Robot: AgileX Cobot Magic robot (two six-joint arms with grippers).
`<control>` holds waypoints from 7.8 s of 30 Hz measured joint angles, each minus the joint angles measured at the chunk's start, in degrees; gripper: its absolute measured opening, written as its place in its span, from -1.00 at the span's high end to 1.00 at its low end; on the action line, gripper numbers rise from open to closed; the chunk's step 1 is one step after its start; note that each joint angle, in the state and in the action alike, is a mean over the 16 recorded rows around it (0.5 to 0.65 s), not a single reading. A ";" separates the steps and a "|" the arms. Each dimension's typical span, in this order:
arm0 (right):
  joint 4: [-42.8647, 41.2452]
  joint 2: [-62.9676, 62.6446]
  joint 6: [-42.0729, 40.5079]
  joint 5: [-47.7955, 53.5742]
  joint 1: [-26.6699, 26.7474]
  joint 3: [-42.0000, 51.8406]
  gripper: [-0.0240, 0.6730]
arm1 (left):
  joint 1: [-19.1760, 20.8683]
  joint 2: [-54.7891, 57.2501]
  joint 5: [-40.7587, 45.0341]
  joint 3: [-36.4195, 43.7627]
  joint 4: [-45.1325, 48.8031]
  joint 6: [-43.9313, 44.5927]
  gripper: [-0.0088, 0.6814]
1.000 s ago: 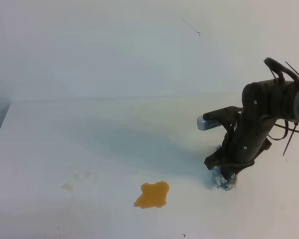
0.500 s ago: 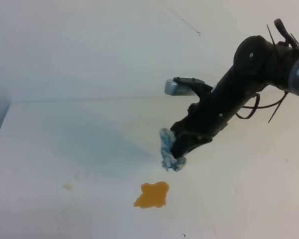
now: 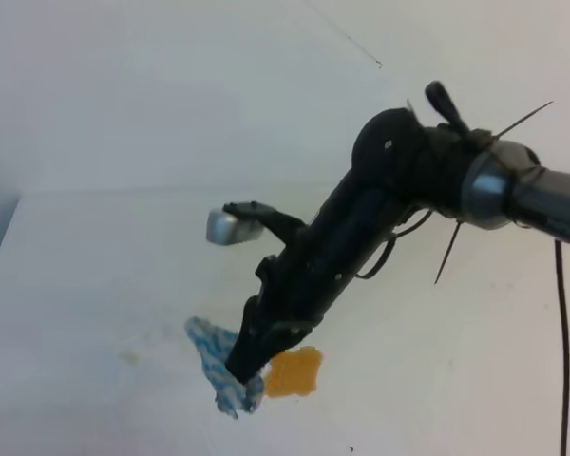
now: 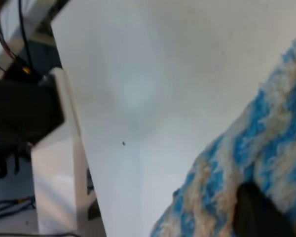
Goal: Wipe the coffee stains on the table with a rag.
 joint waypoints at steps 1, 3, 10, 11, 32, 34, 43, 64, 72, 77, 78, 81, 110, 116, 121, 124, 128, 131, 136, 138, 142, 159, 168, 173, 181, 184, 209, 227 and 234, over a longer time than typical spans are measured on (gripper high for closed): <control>-0.51 0.49 -0.20 0.18 0.65 0.00 0.94 | 0.00 0.00 0.00 0.00 0.00 0.00 0.97; -1.87 1.67 -0.22 0.21 1.81 0.00 0.94 | 0.00 0.00 0.00 0.00 0.00 0.00 0.97; -7.08 6.91 2.34 -1.95 3.97 -0.03 0.94 | 0.00 0.00 0.00 0.00 0.00 0.00 0.97; -7.79 7.62 2.93 -2.42 4.06 -0.04 0.94 | 0.00 0.00 0.00 0.00 0.00 0.00 0.97; -20.03 10.63 11.69 -7.86 -0.26 -0.13 0.94 | 0.00 0.00 0.00 0.00 0.00 0.00 0.97; -20.29 10.19 11.90 -7.83 -1.20 -0.14 0.94 | 0.00 0.00 0.00 0.00 0.00 0.00 0.97; -20.25 6.52 10.73 -7.94 -4.04 -1.14 0.94 | 0.00 0.00 0.00 0.00 0.00 0.00 0.97; -18.15 5.66 5.71 -13.42 -0.25 -4.07 0.94 | 0.00 0.10 0.00 0.00 0.00 0.00 0.97; -28.53 9.70 12.62 -15.35 -0.65 -4.07 0.94 | 0.00 0.00 0.00 0.00 0.00 0.00 0.97; -34.83 11.14 16.90 -15.42 -2.87 -4.07 0.94 | 0.00 0.00 0.00 0.00 0.00 0.00 0.97; -35.91 11.25 17.69 -15.43 -3.49 -4.07 0.94 | 0.00 0.00 0.00 0.00 0.00 0.00 0.97; -38.42 11.21 19.57 -15.45 -5.54 -4.07 0.94 | 0.00 0.00 0.00 0.00 0.00 0.00 0.97; -23.59 7.20 11.43 -9.83 -11.30 -4.08 0.55 | 0.00 0.00 0.00 0.00 0.00 0.00 0.97; -22.92 6.00 12.33 -9.15 -11.55 -4.08 0.11 | 0.00 0.00 0.00 0.00 0.00 0.00 0.97; -23.02 3.96 12.85 -8.16 -11.76 -4.08 0.00 | 0.00 0.00 0.00 0.00 0.00 0.00 0.97; -23.75 1.99 13.64 -7.58 -11.86 -4.07 0.12 | 0.00 0.00 0.00 0.00 0.00 0.00 0.97; -25.22 -1.20 15.48 -7.00 -11.89 -4.07 0.43 | 0.00 0.00 0.00 0.00 0.00 0.00 0.97; -26.61 -4.09 17.50 -6.69 -11.88 -4.04 0.65 | 0.00 0.00 0.00 0.00 0.00 0.00 0.97; -28.90 -10.13 21.84 -7.16 -11.85 -3.04 0.90 | 0.00 0.00 0.00 0.00 0.00 0.00 0.97; -29.50 -12.94 23.49 -7.59 -11.84 -2.13 0.93 | 0.00 0.00 0.00 0.00 0.00 0.00 0.97; -30.62 -19.11 26.11 -8.39 -11.81 1.03 0.94 | 0.00 0.00 0.00 0.00 0.00 0.00 0.97; -38.73 -45.25 35.04 -13.63 -11.79 20.50 0.94 | 0.00 0.00 0.06 0.00 0.00 0.00 0.97; -37.61 -48.34 38.04 -11.67 -11.79 21.20 0.94 | 0.00 0.00 0.00 0.00 0.00 0.00 0.97; -36.99 -48.51 38.21 -11.31 -11.80 21.20 0.94 | 0.00 0.00 0.00 0.00 0.00 0.00 0.97; -37.44 -51.96 38.21 -11.34 -12.07 21.20 0.94 | 0.00 0.00 0.00 0.00 0.00 0.00 0.97; -37.63 -55.14 38.21 -11.34 -13.00 21.20 0.94 | 0.00 0.00 0.00 0.00 0.00 0.00 0.97; -51.07 -87.59 38.16 -35.92 -41.16 30.63 0.94 | 0.00 0.00 0.00 0.00 0.00 0.00 0.97; -52.52 -107.82 38.05 -66.81 -36.16 78.48 0.94 | 0.00 0.00 0.00 0.00 0.00 0.00 0.97; -52.38 -114.32 38.05 -67.20 -32.52 91.44 0.94 | 0.00 0.00 0.00 0.00 0.00 0.00 0.97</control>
